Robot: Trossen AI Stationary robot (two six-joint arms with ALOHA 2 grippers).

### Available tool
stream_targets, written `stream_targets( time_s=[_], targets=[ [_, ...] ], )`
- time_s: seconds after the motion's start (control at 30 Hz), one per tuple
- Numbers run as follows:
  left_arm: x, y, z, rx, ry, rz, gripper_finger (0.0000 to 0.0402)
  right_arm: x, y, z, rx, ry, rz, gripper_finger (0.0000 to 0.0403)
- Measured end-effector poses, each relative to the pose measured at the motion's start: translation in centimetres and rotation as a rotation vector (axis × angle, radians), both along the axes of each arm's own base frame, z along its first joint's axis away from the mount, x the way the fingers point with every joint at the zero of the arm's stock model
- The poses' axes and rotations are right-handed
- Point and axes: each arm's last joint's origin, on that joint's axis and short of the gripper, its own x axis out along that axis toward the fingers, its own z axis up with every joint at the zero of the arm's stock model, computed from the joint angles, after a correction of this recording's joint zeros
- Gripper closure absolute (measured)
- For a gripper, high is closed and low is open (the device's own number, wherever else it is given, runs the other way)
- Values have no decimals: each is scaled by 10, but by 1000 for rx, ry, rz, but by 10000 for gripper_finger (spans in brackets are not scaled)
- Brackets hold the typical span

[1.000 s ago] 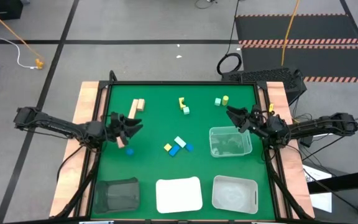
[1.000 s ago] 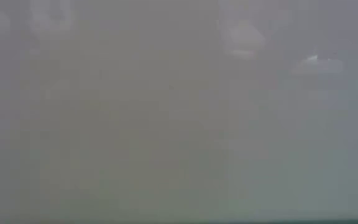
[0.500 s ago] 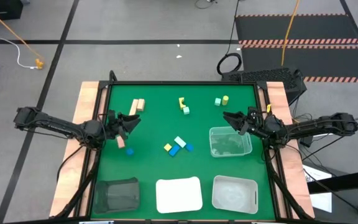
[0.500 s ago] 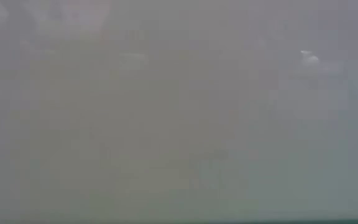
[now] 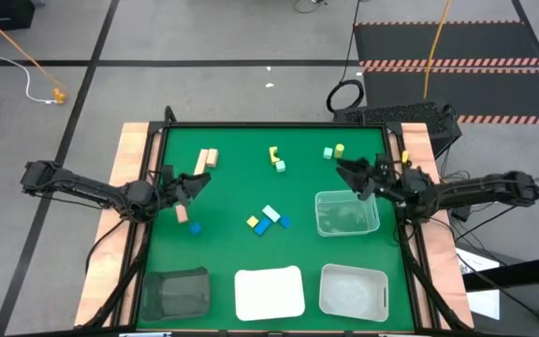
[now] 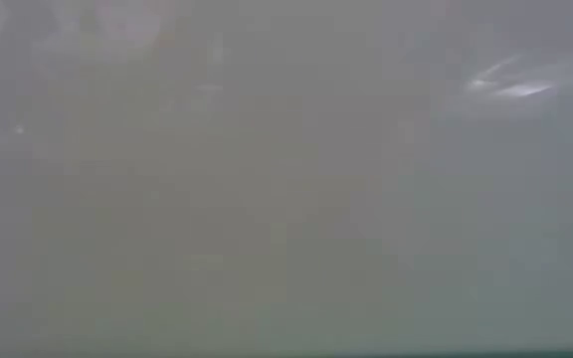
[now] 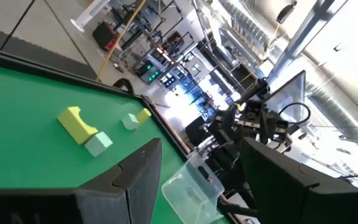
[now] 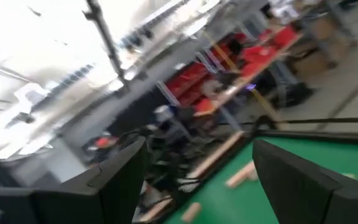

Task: Sort & place blocks by color
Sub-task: Put the top right green block into the gray bin

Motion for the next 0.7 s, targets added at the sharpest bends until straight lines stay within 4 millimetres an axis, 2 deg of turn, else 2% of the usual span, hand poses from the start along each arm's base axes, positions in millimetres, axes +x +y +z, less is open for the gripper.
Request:
stream_targets(
  time_s=[0.13,0.27,0.43,0.6,0.7],
  targets=[
    [-2,1,8,5,-82,25,183,7,-11,8,2,198,-66,117],
    [-7,3,21,-31,-218,79,183,9,-24,13,58,297,-142,117],
    [-13,4,33,-72,-375,91,183,8,-35,12,114,280,-201,117],
    [-16,5,37,-101,-428,96,183,8,-41,12,120,282,-234,117],
    [-17,7,36,-137,-424,179,183,8,-42,13,128,266,-242,117]
  ],
)
